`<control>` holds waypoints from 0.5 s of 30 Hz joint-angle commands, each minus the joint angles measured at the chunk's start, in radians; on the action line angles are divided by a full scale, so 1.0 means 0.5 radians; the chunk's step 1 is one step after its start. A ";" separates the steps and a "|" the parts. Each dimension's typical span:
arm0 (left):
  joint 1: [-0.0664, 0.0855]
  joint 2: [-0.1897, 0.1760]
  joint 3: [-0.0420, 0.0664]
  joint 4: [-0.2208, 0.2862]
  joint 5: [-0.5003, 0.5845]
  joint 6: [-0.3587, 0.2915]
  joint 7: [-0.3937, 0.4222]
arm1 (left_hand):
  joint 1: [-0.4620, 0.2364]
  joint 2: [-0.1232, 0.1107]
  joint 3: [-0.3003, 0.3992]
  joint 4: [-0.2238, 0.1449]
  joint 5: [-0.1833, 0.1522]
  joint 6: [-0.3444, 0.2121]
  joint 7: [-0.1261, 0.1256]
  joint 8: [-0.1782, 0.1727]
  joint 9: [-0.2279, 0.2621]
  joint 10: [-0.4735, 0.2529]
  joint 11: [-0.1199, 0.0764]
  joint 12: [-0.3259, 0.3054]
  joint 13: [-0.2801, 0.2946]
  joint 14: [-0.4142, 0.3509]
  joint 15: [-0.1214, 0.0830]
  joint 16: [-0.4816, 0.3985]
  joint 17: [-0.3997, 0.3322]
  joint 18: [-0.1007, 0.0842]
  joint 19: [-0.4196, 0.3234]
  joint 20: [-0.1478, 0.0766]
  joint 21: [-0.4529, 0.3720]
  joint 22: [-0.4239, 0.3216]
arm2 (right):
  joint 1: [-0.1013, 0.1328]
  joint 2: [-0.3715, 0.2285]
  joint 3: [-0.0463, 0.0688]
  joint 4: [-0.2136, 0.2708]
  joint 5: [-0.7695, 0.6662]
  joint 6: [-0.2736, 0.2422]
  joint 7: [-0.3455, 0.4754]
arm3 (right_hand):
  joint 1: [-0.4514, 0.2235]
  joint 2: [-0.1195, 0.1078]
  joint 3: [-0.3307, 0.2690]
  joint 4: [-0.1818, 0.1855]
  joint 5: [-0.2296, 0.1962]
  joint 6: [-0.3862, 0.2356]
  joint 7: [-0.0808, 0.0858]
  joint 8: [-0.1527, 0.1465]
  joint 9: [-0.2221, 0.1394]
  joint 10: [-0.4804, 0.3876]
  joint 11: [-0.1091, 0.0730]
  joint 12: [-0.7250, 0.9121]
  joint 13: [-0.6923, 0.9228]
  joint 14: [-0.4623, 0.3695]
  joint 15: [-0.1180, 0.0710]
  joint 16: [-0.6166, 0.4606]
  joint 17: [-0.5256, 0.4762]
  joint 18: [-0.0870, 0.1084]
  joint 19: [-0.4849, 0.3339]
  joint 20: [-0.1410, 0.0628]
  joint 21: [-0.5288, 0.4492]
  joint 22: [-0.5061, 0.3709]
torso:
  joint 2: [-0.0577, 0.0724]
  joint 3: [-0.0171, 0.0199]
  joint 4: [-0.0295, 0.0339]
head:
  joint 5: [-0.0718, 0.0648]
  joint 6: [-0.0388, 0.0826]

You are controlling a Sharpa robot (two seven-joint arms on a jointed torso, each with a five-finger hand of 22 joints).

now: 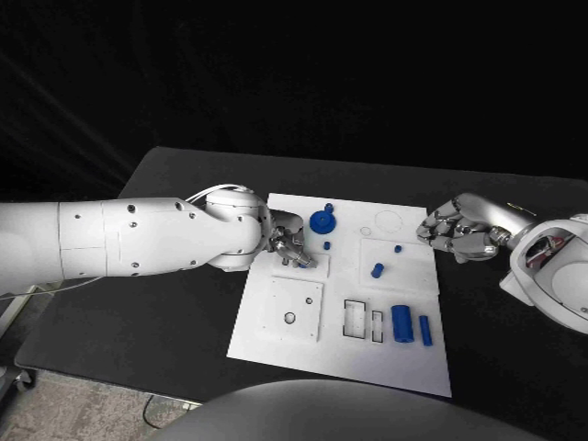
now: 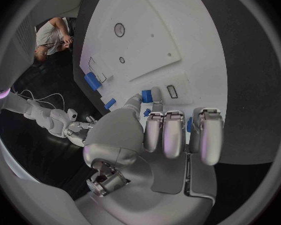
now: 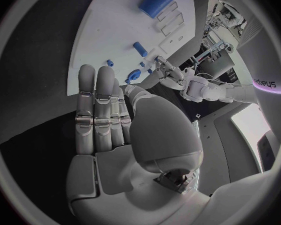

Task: Assemble the parts on the task board

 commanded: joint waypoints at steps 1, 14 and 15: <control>-0.003 0.005 -0.001 0.001 -0.018 0.019 0.004 | 0.018 -0.032 0.088 -0.036 0.067 0.017 -0.002 -0.026 -0.005 0.110 -0.001 -0.010 0.467 0.172 -0.002 -0.009 0.462 -0.029 0.211 0.001 0.005 0.527 | -0.003 0.002 0.000 -0.001 -0.007 0.029 -0.028 | 0.024 -0.004 0.016 -0.001 0.011 -0.017 -0.002 -0.015 0.003 0.019 -0.001 -0.010 -0.007 0.014 0.002 -0.013 0.003 0.024 0.017 -0.001 -0.012 -0.003 | 0.000 0.0001 -0.001 | -0.001 0.000; -0.002 -0.041 0.000 0.054 0.080 -0.082 0.031 | -0.112 -0.234 0.815 -0.226 0.283 0.064 0.004 -0.064 0.075 0.097 0.002 -0.033 0.456 0.176 -0.001 -0.007 0.470 -0.029 0.211 -0.003 0.005 0.527 | -0.010 0.002 0.000 -0.009 -0.007 0.061 -0.053 | 0.043 0.000 0.035 -0.017 0.025 -0.033 0.001 -0.024 0.003 0.028 -0.001 -0.023 -0.023 0.015 0.002 -0.019 0.005 0.024 0.021 -0.002 -0.021 -0.007 | -0.002 0.0002 0.000 | -0.015 0.000; -0.002 -0.046 0.000 0.058 0.091 -0.086 0.032 | -0.117 -0.243 0.832 -0.233 0.284 0.063 0.004 -0.064 0.080 0.097 -0.001 -0.033 0.456 0.176 -0.002 -0.007 0.470 -0.029 0.211 -0.001 0.005 0.527 | -0.011 0.003 0.000 -0.010 -0.007 0.063 -0.055 | 0.044 0.000 0.037 -0.019 0.026 -0.035 0.002 -0.025 0.003 0.028 -0.001 -0.025 -0.025 0.015 0.002 -0.020 0.005 0.024 0.021 -0.002 -0.021 -0.007 | -0.001 -0.0001 0.000 | -0.015 0.000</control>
